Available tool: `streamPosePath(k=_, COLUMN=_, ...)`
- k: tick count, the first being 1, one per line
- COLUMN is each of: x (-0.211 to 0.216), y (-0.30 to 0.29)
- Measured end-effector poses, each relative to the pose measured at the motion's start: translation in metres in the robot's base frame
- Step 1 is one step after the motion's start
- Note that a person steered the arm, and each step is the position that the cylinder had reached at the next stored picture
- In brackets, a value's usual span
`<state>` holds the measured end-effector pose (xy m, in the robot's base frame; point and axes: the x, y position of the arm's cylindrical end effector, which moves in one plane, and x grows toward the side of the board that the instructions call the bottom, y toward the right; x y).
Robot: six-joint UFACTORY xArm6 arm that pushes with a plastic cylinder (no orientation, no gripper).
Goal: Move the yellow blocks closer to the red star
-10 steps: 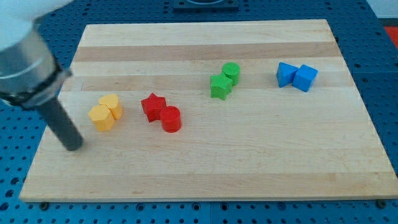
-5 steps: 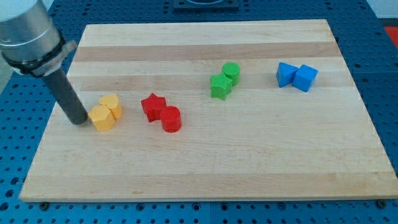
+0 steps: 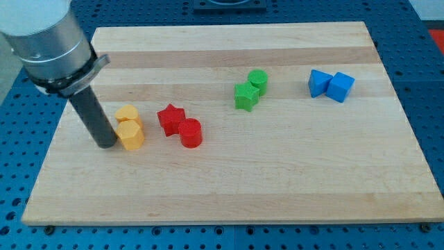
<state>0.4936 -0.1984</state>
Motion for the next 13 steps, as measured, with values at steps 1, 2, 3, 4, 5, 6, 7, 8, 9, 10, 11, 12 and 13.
streamPosePath(k=1, x=0.000, y=0.024)
streamPosePath(k=2, x=0.000, y=0.029)
streamPosePath(k=3, x=0.000, y=0.029)
streamPosePath(k=4, x=0.000, y=0.032)
streamPosePath(k=5, x=0.000, y=0.035)
streamPosePath(k=6, x=0.005, y=0.025)
streamPosePath(k=7, x=0.008, y=-0.018)
streamPosePath(k=8, x=-0.012, y=-0.032)
streamPosePath(k=9, x=-0.029, y=-0.028)
streamPosePath(k=10, x=-0.029, y=-0.005)
streamPosePath(k=11, x=-0.033, y=0.016)
streamPosePath(k=12, x=-0.033, y=0.016)
streamPosePath(k=13, x=-0.044, y=-0.002)
